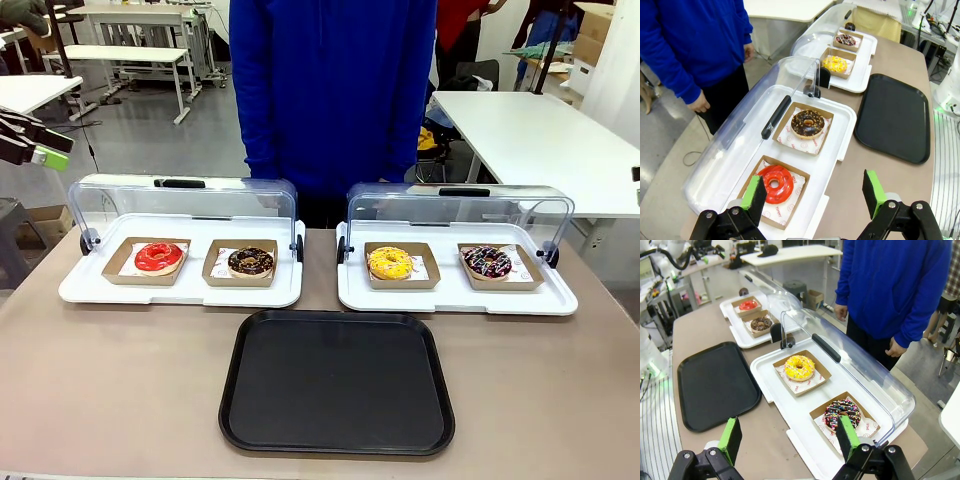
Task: Move the first donut from the left to the tray.
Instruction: Pick up the Paper togo box containing the Donut indicated by the person and place it on the Handle tray.
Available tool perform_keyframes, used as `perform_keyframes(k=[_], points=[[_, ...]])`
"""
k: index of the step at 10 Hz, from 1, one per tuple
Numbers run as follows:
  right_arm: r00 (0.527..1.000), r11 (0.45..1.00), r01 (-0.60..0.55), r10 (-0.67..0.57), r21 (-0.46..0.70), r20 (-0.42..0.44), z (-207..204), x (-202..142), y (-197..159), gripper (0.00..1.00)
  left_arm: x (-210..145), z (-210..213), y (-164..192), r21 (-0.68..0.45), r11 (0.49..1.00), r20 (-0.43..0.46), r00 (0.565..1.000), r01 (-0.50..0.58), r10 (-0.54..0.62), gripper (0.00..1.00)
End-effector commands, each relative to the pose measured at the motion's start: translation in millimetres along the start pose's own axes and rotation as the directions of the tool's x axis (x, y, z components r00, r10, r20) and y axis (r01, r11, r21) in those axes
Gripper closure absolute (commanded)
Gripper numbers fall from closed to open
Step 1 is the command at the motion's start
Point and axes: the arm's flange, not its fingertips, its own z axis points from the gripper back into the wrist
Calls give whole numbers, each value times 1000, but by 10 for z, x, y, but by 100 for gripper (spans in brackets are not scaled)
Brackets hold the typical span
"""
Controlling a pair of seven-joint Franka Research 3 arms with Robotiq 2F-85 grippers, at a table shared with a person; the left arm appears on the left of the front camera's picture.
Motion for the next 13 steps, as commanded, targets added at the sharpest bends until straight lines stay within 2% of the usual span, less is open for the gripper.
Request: perform_keyframes(k=[1,13], points=[[999,1000,-27,27,-2,27,-7,17,-31,0,13,-9,-1,-6,1000,15,1000,5,-5,0],[999,1000,-27,27,-2,27,-7,17,-31,0,13,-9,-1,-6,1000,15,1000,5,-5,0]])
